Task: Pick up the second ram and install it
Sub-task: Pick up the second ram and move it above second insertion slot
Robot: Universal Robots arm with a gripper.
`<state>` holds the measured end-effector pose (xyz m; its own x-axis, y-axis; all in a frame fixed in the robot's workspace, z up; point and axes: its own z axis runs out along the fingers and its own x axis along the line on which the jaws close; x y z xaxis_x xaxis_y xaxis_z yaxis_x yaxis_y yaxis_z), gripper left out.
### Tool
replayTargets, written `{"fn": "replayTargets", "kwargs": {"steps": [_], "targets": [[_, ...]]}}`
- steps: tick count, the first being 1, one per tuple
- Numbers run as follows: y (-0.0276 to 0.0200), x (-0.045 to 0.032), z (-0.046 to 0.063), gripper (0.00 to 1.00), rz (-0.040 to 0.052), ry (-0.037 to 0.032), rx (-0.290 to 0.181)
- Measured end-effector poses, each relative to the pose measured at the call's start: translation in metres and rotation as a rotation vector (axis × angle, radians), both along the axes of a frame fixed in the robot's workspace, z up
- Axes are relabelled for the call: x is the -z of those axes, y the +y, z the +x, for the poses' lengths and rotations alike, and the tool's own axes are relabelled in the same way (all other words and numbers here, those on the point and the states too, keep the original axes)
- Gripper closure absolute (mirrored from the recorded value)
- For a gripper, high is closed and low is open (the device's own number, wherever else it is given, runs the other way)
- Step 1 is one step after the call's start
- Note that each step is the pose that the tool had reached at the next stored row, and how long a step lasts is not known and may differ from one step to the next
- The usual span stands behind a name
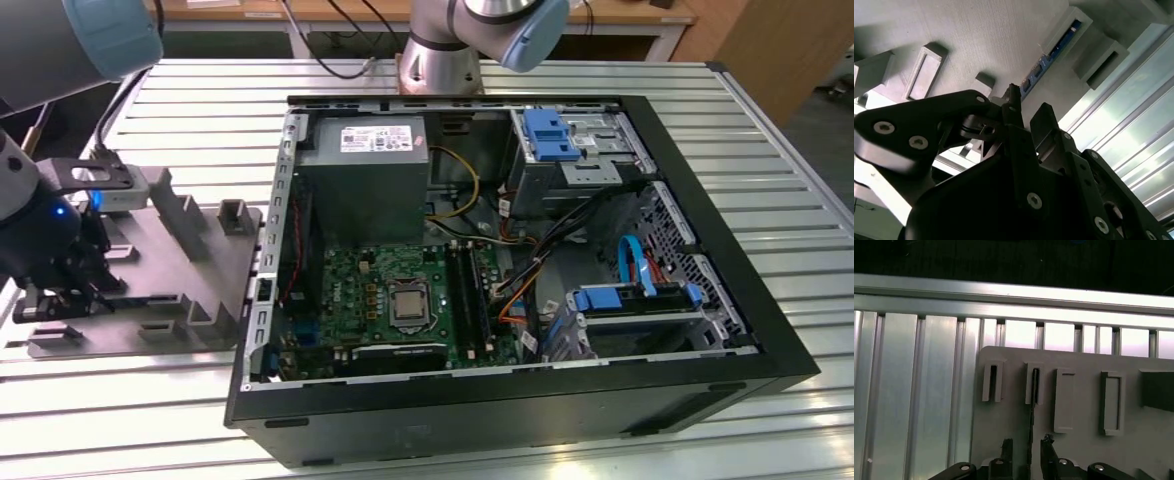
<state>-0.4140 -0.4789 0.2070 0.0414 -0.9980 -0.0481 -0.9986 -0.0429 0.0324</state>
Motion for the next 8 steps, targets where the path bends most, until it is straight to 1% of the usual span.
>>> {"fn": "replayTargets", "kwargs": {"steps": [5, 8], "targets": [[0.0053, 0.004, 0.0, 0.64, -0.0024, -0.0001, -0.003], [0.0061, 0.006, -0.0001, 0.64, -0.0069, 0.0001, -0.004]]}}
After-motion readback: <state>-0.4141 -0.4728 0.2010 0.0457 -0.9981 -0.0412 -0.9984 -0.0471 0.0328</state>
